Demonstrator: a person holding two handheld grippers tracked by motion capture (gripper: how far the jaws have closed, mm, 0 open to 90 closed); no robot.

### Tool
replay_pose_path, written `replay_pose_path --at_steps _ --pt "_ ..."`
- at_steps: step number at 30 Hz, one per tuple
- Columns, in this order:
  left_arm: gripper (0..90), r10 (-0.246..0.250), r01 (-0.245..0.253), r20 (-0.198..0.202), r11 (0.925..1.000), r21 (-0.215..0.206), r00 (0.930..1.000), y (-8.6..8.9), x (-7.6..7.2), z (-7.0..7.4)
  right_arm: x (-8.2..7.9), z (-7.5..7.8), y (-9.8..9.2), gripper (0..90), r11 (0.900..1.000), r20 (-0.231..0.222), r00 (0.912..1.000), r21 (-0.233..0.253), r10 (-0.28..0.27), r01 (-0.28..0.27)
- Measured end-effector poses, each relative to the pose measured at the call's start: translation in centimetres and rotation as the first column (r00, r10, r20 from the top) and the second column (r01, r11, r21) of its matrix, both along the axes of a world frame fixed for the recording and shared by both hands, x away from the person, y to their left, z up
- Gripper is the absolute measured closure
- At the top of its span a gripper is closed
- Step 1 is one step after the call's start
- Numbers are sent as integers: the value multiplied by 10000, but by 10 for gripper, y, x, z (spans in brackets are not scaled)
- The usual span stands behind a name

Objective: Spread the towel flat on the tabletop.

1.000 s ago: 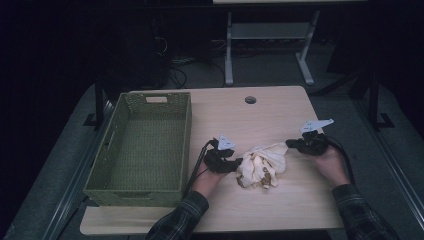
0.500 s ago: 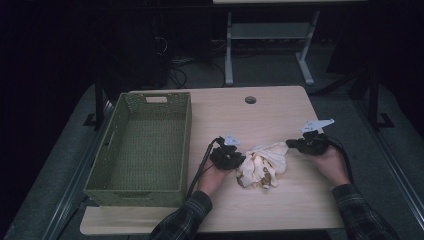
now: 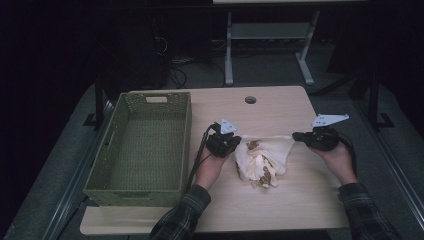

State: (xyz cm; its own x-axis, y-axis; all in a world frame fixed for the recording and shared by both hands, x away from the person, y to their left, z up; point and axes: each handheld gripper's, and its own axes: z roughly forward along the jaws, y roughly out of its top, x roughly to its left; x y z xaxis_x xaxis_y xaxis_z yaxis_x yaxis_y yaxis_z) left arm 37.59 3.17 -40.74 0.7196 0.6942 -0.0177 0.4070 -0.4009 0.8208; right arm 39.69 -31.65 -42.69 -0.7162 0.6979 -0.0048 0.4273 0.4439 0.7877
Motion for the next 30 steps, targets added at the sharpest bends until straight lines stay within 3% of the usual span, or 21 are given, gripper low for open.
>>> replay_pose_path --at_steps 3,6,8,11,14,20,25,27,30 --pt "882 111 -114 129 9997 213 9999 -4 8 0 0 3 0 872 10000 45 10000 -29 -40 40" --pt "861 117 -121 -186 9997 -201 9998 -8 19 -9 1 3 -1 872 9996 73 9998 -201 -188 189" --pt "726 169 -175 -382 9997 -159 9991 -11 23 -15 2 2 -5 872 9991 66 9995 -284 -310 311" --pt "654 321 -322 -429 9995 -10 9986 -8 23 -20 4 -1 -13 872 9982 -7 9986 -285 -535 535" --pt "649 581 -592 -665 9981 -146 9961 -3 26 -25 5 -4 -22 872 9966 -86 9971 -317 -761 758" --pt "646 735 -650 -1130 9949 765 9909 -3 28 -50 6 -9 -29 871 9944 -214 9949 -383 -989 981" --pt "642 694 -558 -1359 9932 1018 9883 -4 27 -57 7 -11 -29 871 9944 -236 9951 -468 -962 950" --pt "681 709 -557 -1408 9925 1089 9875 -5 27 -58 7 -11 -28 871 9946 -261 9951 -447 -950 938" --pt "816 637 -436 -1571 9908 1282 9855 -6 27 -60 7 -11 -27 871 9947 -276 9954 -478 -920 906"
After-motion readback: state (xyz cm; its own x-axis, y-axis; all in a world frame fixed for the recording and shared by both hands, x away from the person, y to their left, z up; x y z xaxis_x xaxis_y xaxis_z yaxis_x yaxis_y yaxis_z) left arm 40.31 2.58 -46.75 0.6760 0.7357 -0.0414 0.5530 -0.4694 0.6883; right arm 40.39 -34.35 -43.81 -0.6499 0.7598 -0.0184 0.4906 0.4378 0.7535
